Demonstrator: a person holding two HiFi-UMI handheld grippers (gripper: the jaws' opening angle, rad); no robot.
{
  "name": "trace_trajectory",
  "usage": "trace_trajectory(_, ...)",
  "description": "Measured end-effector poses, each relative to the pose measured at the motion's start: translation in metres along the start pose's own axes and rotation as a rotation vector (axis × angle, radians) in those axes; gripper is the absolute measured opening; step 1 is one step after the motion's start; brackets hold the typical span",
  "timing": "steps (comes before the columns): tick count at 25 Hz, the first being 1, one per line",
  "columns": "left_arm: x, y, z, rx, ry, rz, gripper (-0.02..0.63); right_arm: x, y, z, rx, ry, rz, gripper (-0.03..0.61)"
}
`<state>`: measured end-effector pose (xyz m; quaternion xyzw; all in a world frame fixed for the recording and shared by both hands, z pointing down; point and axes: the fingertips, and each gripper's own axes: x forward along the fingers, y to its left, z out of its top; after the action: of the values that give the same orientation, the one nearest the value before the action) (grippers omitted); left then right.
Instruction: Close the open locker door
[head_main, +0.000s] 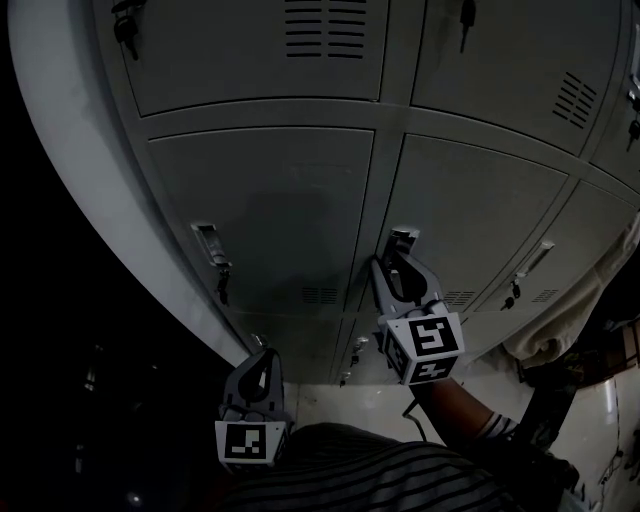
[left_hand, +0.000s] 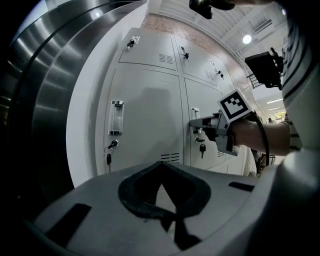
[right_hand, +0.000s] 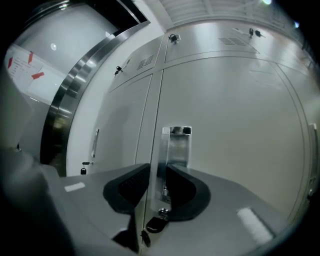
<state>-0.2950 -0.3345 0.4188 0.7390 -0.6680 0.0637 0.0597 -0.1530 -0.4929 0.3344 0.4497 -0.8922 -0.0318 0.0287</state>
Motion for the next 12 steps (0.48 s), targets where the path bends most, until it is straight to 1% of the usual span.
trace_trajectory(5, 0.001, 0.005, -0.001, 0.006, 0.006, 0.005, 0.005, 0.001, 0.002, 0.001, 0.012, -0.023, 0.013, 0.103)
trace_trajectory(8, 0.004, -0.001, -0.005, 0.001, 0.011, -0.004, 0.005, -0.002, 0.0, 0.002, 0.061, -0.039, 0.034, 0.103)
trace_trajectory(9, 0.004, -0.002, -0.006, 0.0, 0.013, -0.007, 0.005, -0.004, 0.0, 0.003, 0.081, -0.044, 0.049, 0.111)
trace_trajectory(11, 0.003, -0.005, -0.007, -0.001, 0.015, -0.012, 0.005, -0.011, 0.004, 0.005, 0.099, -0.049, 0.076, 0.16)
trace_trajectory(12, 0.002, -0.006, -0.008, -0.002, 0.016, -0.014, 0.005, -0.016, 0.005, 0.006, 0.1, -0.051, 0.083, 0.17)
